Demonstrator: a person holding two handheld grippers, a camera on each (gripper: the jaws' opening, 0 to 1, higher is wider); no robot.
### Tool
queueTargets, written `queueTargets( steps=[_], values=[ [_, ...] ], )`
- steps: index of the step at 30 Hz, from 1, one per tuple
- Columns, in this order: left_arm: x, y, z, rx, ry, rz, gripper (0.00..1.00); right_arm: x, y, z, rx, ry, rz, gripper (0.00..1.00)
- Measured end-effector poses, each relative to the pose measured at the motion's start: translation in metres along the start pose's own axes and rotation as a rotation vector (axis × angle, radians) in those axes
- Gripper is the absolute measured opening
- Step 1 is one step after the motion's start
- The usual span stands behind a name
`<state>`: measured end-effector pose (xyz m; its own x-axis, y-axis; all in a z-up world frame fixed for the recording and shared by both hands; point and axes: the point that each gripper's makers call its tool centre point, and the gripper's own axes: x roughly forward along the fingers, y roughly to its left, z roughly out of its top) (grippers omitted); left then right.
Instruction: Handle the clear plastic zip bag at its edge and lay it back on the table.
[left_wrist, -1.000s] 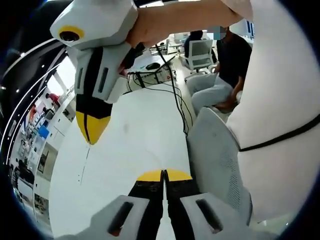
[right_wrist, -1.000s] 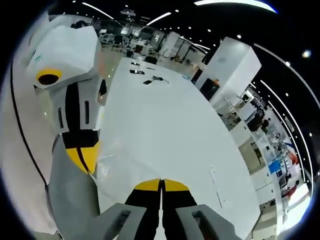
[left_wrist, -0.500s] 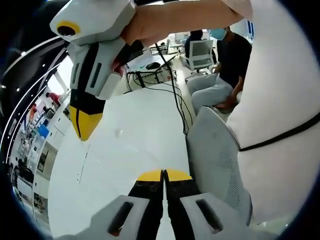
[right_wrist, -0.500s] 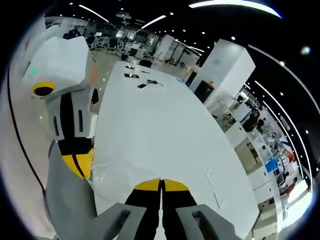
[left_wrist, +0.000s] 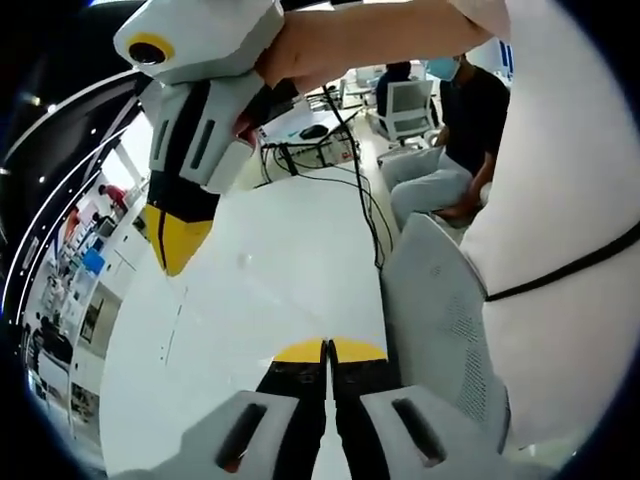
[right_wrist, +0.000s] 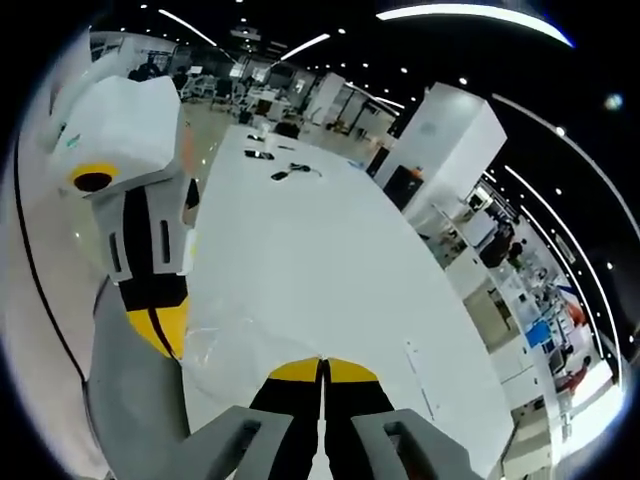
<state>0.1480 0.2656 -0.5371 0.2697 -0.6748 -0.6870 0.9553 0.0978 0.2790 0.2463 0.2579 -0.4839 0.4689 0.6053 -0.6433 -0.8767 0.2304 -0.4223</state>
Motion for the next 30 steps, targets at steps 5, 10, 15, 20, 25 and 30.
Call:
queueTargets(
  steps=[5, 10, 15, 20, 25, 30],
  values=[
    [0.001, -0.003, 0.001, 0.000, -0.002, -0.006, 0.00, -0.001, 0.001, 0.001, -0.004, -0.004, -0.008, 0.00],
    [0.000, -0.001, 0.001, 0.008, -0.002, 0.003, 0.00, -0.003, 0.000, 0.002, -0.012, -0.011, -0.014, 0.00],
    [-0.001, 0.001, 0.001, 0.012, -0.002, 0.009, 0.00, -0.004, -0.001, 0.002, -0.019, -0.018, -0.019, 0.00],
    [-0.001, 0.004, 0.001, 0.016, -0.003, 0.020, 0.00, -0.004, -0.001, 0.004, -0.033, -0.032, -0.027, 0.00],
    [-0.002, 0.008, 0.000, 0.020, -0.005, 0.037, 0.00, -0.005, -0.001, 0.002, -0.034, -0.030, -0.026, 0.00],
    [-0.002, 0.011, -0.001, 0.017, -0.006, 0.049, 0.00, -0.002, 0.002, 0.003, -0.032, -0.033, -0.011, 0.00]
  ],
)
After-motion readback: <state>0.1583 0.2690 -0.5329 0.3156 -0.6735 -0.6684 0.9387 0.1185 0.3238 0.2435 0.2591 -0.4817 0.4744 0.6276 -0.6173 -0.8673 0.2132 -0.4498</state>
